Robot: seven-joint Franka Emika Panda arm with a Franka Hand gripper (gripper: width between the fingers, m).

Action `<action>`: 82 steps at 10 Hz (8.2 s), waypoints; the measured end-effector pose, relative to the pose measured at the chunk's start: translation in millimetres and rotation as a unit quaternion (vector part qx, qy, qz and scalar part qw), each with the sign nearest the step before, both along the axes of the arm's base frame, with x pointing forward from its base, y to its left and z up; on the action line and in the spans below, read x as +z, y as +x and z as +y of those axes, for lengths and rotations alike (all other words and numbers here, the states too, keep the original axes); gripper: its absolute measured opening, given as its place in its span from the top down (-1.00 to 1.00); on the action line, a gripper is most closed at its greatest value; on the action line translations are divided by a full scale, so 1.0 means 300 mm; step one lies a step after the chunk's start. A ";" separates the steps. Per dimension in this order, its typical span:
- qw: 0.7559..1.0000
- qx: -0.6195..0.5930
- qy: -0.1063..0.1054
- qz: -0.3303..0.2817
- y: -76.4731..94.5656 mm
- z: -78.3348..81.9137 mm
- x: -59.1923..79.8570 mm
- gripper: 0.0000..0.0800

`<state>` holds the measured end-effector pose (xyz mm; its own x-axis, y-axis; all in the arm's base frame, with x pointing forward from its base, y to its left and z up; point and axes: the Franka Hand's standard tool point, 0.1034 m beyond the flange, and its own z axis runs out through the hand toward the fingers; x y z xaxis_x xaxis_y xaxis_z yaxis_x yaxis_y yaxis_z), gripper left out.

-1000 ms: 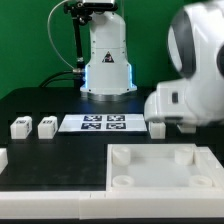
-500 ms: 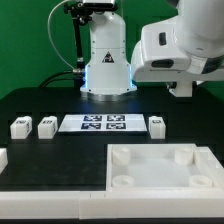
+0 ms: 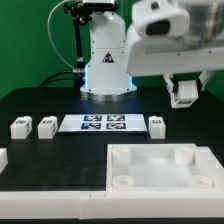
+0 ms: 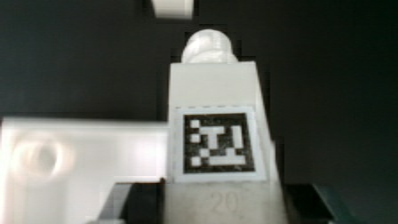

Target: Assemble one leg

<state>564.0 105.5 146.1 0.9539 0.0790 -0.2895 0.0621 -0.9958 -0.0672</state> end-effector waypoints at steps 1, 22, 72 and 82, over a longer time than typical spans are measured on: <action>0.999 0.011 -0.007 -0.047 0.074 0.004 0.032 0.27; 0.907 0.006 0.036 -0.419 0.230 0.039 -0.150 0.27; 0.914 -0.388 0.027 -0.119 0.261 0.049 -0.233 -0.62; 0.924 -0.355 0.005 -0.143 0.259 0.033 -0.251 0.24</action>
Offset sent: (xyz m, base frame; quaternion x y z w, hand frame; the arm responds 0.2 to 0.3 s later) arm 0.0000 0.0000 0.0000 0.0000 0.2667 0.0000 0.9638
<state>641.6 115.5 70.9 0.8034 -0.5951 -0.0210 -0.5904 -0.7915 -0.1582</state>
